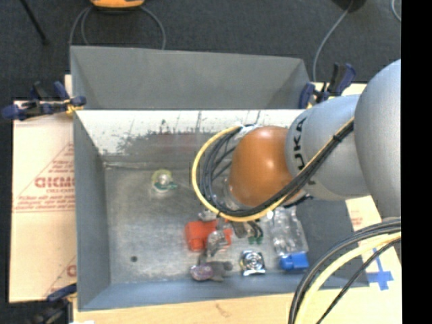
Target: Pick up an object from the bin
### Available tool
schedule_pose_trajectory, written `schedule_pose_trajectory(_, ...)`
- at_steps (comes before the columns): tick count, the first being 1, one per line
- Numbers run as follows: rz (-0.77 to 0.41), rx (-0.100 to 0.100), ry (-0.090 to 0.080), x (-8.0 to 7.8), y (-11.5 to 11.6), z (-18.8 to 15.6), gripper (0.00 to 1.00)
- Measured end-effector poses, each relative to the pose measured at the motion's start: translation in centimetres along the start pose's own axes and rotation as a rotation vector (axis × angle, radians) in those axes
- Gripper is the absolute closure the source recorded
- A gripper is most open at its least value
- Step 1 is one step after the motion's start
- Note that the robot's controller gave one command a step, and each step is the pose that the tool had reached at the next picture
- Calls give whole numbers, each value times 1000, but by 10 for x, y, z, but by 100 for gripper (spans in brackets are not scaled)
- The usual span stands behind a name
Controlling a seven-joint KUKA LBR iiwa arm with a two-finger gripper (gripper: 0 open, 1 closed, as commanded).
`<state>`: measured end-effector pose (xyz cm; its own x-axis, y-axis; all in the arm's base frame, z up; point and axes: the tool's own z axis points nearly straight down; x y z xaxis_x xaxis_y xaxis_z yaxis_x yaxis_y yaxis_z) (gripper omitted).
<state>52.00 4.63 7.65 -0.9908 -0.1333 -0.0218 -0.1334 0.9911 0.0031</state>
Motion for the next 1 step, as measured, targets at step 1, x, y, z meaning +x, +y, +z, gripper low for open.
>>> schedule_pose_trajectory(1, -80, 4, 10, -8, 3, -157, 100)
